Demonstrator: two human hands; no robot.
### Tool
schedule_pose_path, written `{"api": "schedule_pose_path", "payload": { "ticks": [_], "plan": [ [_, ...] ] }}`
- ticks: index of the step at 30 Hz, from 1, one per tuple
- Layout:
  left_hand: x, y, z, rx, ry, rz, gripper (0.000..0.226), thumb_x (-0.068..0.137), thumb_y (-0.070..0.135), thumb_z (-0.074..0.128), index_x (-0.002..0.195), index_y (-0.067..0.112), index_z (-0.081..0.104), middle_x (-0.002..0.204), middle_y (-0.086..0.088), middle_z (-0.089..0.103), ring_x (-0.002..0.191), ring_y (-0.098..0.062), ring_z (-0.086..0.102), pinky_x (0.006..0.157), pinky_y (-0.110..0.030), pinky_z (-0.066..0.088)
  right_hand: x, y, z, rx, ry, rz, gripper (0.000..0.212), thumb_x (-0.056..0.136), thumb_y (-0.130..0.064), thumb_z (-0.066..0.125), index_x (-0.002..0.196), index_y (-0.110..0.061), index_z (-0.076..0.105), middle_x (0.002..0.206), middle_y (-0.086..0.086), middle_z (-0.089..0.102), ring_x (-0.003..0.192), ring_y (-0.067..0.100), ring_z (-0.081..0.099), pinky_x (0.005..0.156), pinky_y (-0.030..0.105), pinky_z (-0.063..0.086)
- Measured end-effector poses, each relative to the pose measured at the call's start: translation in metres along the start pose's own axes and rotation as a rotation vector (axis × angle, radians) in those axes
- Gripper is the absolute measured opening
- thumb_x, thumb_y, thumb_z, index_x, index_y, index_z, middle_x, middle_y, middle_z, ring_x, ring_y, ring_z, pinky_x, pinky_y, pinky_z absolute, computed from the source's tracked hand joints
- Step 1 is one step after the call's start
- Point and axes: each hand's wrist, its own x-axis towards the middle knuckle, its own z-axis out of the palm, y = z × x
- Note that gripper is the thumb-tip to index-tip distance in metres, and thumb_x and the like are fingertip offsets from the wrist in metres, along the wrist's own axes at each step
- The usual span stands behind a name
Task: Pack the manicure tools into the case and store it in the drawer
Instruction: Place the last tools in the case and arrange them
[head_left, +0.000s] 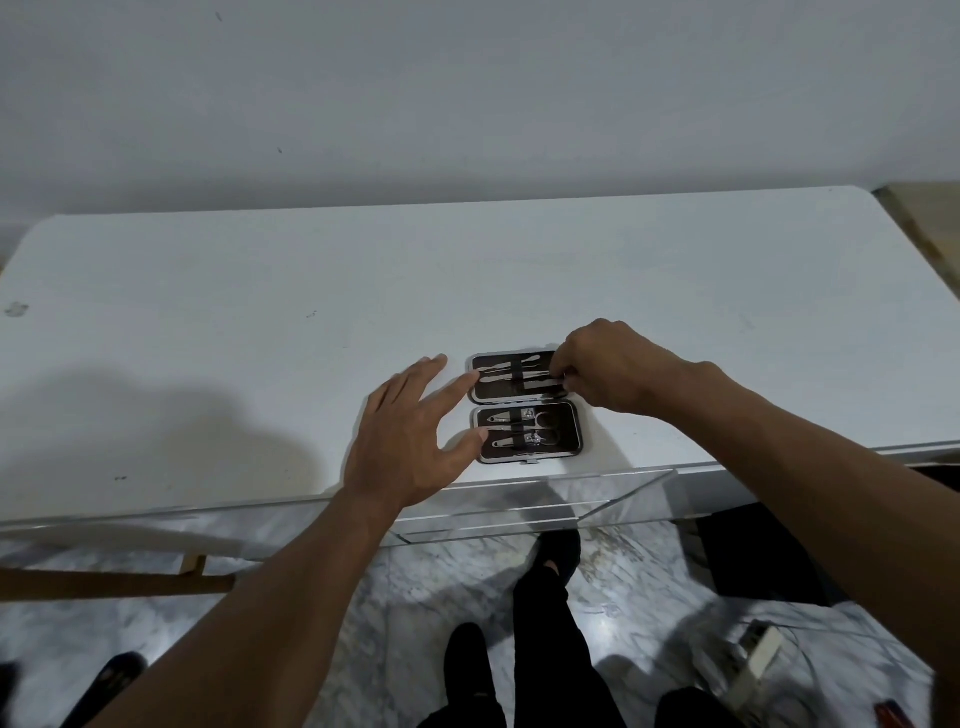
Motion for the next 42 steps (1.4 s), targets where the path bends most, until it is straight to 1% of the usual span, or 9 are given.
{"api": "schedule_pose_path", "payload": {
  "ticks": [2, 5, 11, 18, 23, 29, 33, 37, 42],
  "plan": [
    [0.0, 0.0, 0.0, 0.002, 0.0, 0.002, 0.062, 0.083, 0.063, 0.048, 0.14, 0.039, 0.047, 0.15, 0.002, 0.042, 0.14, -0.017, 0.034, 0.113, -0.039, 0.027, 0.003, -0.005, 0.003, -0.095, 0.018, -0.027, 0.021, 0.079, -0.004, 0.053, 0.086, -0.013, 0.07, 0.088, 0.01, 0.069, 0.08, 0.033, 0.064, 0.07, 0.037, 0.054],
    [0.001, 0.0, 0.0, 0.003, -0.007, 0.002, 0.063, 0.083, 0.063, 0.047, 0.141, 0.039, 0.047, 0.151, 0.002, 0.042, 0.14, -0.017, 0.034, 0.113, -0.039, 0.027, 0.004, -0.014, 0.002, -0.187, 0.025, -0.054, 0.02, 0.079, 0.002, 0.05, 0.086, -0.006, 0.067, 0.09, 0.014, 0.067, 0.079, 0.034, 0.063, 0.068, 0.035, 0.052],
    [0.001, -0.001, 0.001, 0.004, -0.008, 0.0, 0.062, 0.083, 0.062, 0.049, 0.141, 0.04, 0.046, 0.151, 0.002, 0.042, 0.141, -0.016, 0.033, 0.113, -0.04, 0.028, 0.005, -0.023, 0.002, -0.195, 0.01, -0.028, 0.021, 0.081, 0.006, 0.045, 0.087, -0.003, 0.063, 0.092, 0.019, 0.064, 0.069, 0.031, 0.049, 0.062, 0.033, 0.043],
    [0.001, -0.002, 0.001, 0.019, -0.014, 0.002, 0.063, 0.083, 0.063, 0.048, 0.141, 0.04, 0.045, 0.152, 0.003, 0.041, 0.141, -0.017, 0.033, 0.113, -0.039, 0.027, 0.01, -0.021, 0.01, -0.176, 0.043, -0.042, 0.022, 0.081, 0.003, 0.046, 0.088, -0.005, 0.065, 0.093, 0.017, 0.067, 0.078, 0.036, 0.061, 0.067, 0.036, 0.049],
    [0.001, -0.002, 0.001, 0.021, -0.008, 0.004, 0.062, 0.083, 0.062, 0.049, 0.141, 0.04, 0.046, 0.151, 0.003, 0.041, 0.14, -0.017, 0.034, 0.112, -0.039, 0.028, 0.015, -0.021, 0.017, -0.107, 0.064, -0.046, 0.021, 0.08, 0.0, 0.05, 0.087, -0.009, 0.067, 0.09, 0.012, 0.069, 0.08, 0.034, 0.063, 0.071, 0.039, 0.055],
    [0.001, -0.001, 0.001, 0.014, -0.004, 0.001, 0.062, 0.082, 0.062, 0.049, 0.14, 0.039, 0.047, 0.151, 0.002, 0.042, 0.14, -0.017, 0.034, 0.112, -0.039, 0.028, 0.01, -0.02, 0.017, -0.029, 0.075, -0.036, 0.02, 0.085, -0.006, 0.052, 0.092, -0.012, 0.07, 0.093, 0.01, 0.068, 0.087, 0.032, 0.062, 0.073, 0.036, 0.05],
    [0.001, -0.001, 0.001, 0.016, -0.009, 0.001, 0.063, 0.083, 0.063, 0.047, 0.141, 0.04, 0.046, 0.151, 0.003, 0.041, 0.141, -0.016, 0.033, 0.113, -0.039, 0.027, 0.004, -0.01, 0.014, -0.064, 0.089, 0.013, 0.016, 0.085, -0.007, 0.054, 0.088, -0.01, 0.07, 0.089, 0.012, 0.071, 0.083, 0.033, 0.064, 0.072, 0.036, 0.052],
    [0.001, 0.0, 0.0, 0.013, -0.012, -0.002, 0.063, 0.083, 0.064, 0.047, 0.141, 0.04, 0.046, 0.151, 0.003, 0.041, 0.141, -0.016, 0.033, 0.113, -0.039, 0.027, 0.006, -0.018, 0.02, -0.077, 0.094, -0.005, 0.018, 0.084, -0.003, 0.051, 0.087, -0.01, 0.068, 0.089, 0.011, 0.07, 0.081, 0.033, 0.064, 0.073, 0.039, 0.054],
    [0.001, -0.001, 0.001, 0.011, -0.009, -0.004, 0.062, 0.082, 0.063, 0.048, 0.141, 0.04, 0.046, 0.151, 0.002, 0.041, 0.14, -0.016, 0.033, 0.113, -0.04, 0.028, 0.009, -0.023, 0.022, -0.052, 0.11, -0.001, 0.019, 0.086, -0.004, 0.049, 0.089, -0.009, 0.068, 0.09, 0.012, 0.07, 0.082, 0.033, 0.063, 0.072, 0.037, 0.052]
  ]
}}
